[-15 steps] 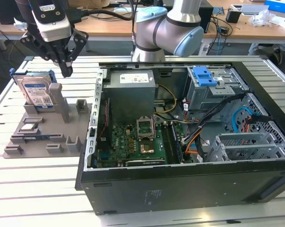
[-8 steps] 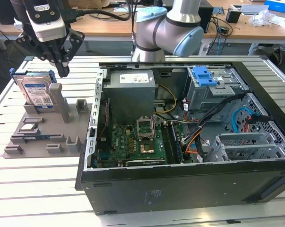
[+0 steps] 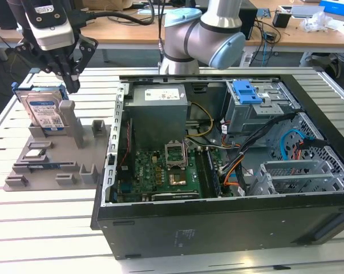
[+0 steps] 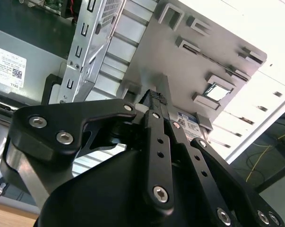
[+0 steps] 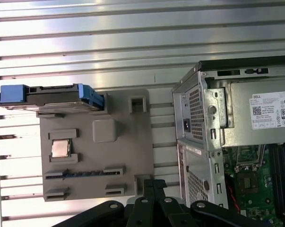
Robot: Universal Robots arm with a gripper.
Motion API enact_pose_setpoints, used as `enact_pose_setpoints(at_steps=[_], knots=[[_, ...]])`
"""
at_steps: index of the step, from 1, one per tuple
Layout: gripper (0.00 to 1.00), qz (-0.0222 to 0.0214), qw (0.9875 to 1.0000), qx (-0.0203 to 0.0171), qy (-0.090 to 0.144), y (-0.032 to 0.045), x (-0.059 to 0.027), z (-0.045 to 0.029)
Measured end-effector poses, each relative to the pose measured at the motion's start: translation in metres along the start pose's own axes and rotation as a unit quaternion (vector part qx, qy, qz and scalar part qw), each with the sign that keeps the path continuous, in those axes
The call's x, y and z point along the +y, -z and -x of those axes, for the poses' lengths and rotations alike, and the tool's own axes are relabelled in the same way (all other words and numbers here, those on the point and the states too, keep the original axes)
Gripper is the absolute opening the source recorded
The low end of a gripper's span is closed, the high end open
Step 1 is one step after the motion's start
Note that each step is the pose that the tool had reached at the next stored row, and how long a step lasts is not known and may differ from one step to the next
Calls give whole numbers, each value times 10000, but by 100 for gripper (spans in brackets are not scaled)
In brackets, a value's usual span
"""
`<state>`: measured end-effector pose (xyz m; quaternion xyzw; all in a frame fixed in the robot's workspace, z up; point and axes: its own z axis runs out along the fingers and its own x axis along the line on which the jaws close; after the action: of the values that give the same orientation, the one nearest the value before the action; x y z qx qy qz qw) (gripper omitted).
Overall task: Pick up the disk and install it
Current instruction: 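Reach for the disk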
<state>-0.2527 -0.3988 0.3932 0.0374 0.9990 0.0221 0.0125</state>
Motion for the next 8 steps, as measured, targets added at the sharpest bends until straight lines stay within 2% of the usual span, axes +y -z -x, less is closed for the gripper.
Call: enact_pose_setpoints(at_steps=[5, 8], knots=[[11, 0, 10000, 0, 0, 1, -4, -48], [11, 0, 10000, 0, 0, 3, -8, -103]])
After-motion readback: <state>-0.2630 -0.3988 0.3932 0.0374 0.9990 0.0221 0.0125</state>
